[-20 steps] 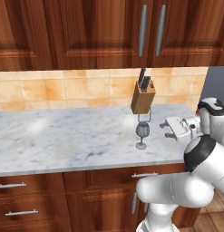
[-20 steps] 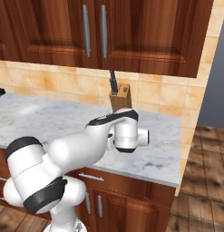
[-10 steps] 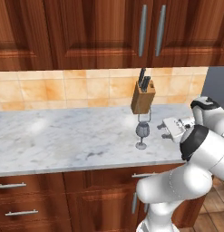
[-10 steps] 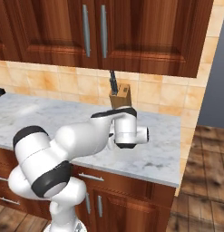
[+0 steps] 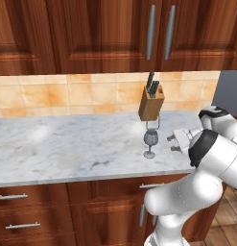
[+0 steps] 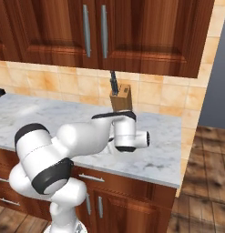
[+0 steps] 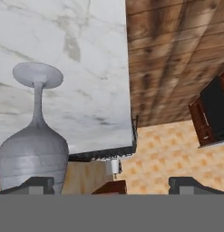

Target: Retrieve the wine glasses from the counter and place one next to each plate.

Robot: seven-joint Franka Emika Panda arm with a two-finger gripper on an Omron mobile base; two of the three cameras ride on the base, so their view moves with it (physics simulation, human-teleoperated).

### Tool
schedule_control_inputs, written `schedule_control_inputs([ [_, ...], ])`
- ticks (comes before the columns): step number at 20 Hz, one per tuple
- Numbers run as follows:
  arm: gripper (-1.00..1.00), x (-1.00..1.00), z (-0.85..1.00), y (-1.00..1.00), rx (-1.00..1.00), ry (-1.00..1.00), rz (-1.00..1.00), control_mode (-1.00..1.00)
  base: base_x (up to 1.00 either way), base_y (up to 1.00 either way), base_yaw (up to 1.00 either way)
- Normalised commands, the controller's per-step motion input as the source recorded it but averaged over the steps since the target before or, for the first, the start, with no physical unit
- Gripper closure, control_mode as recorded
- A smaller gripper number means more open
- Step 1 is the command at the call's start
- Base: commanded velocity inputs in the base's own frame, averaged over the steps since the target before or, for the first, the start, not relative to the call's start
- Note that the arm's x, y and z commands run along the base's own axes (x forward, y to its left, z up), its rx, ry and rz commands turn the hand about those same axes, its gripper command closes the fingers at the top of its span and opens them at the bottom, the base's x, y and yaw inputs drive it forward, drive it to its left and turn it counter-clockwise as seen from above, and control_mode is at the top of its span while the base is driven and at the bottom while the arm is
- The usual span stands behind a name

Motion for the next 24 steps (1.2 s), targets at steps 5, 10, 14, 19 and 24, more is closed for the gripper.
schedule_control_inputs([
  [5, -1.00, 0.02, -0.24, 0.21, -0.05, 0.09, -0.01, -1.00, 0.00, 0.00, 0.00],
  [10, -1.00, 0.22, -0.13, 0.18, -0.03, 0.06, -0.03, -1.00, 0.00, 0.00, 0.00],
  [14, -1.00, 0.24, -0.09, 0.02, -0.01, 0.03, -0.04, -1.00, 0.00, 0.00, 0.00],
  [19, -1.00, 0.16, -0.19, 0.00, -0.03, 0.04, -0.06, -1.00, 0.00, 0.00, 0.00],
  [24, -1.00, 0.18, -0.20, 0.02, -0.03, 0.04, -0.06, -1.00, 0.00, 0.00, 0.00],
])
